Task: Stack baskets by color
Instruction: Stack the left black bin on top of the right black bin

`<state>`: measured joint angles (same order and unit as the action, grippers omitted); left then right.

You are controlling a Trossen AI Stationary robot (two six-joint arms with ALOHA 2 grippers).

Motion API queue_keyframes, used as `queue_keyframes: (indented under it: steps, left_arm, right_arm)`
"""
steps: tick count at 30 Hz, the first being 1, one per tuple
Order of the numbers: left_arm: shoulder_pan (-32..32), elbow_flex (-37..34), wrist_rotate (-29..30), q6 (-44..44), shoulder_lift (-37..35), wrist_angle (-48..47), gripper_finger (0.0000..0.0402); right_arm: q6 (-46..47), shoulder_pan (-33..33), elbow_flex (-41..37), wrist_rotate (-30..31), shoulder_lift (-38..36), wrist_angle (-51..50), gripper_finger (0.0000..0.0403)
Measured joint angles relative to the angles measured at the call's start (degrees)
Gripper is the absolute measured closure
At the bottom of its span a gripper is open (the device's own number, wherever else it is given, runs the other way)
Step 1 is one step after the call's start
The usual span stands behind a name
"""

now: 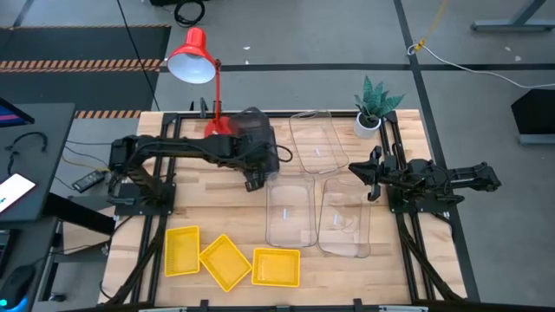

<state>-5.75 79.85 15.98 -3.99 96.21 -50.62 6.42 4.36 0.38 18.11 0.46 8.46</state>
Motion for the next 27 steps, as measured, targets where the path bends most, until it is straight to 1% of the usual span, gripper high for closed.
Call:
queue_keyframes:
  steps: [3, 7, 10, 13, 16, 22, 27]
  left_arm:
    - [-0.8, 0.0, -2.3, 1.0, 2.1, -0.3, 0.0399]
    - [-2.4, 0.1, -7.1, 1.0, 3.9, -2.0, 0.0399]
    - [-2.9, 0.1, -8.7, 1.0, 4.4, -2.2, 0.0399]
    - [-2.9, 0.6, -9.5, 0.9, 4.5, -3.0, 0.0398]
    - [-2.6, 3.5, -9.9, 0.6, 4.5, -7.8, 0.0395]
    - [-1.7, 9.6, -9.5, 1.7, 4.5, -13.7, 0.0394]
    - [-2.0, 9.7, -10.0, 1.4, 5.0, -15.0, 0.0398]
  right_arm:
    - [0.0, 0.0, 0.0, 0.0, 0.0, 0.0, 0.0349]
    - [0.0, 0.0, 0.0, 0.0, 0.0, 0.0, 0.0349]
    - [0.0, 0.0, 0.0, -0.2, 0.0, 0.0, 0.0349]
    - [0.0, 0.0, 0.0, -0.2, 0.0, 0.0, 0.0349]
    - [0.0, 0.0, 0.0, -0.2, 0.0, 0.0, 0.0349]
    - [0.0, 0.0, 0.0, -0.2, 0.0, 0.0, 0.0349]
    - [0.0, 0.0, 0.0, -0.2, 0.0, 0.0, 0.0349]
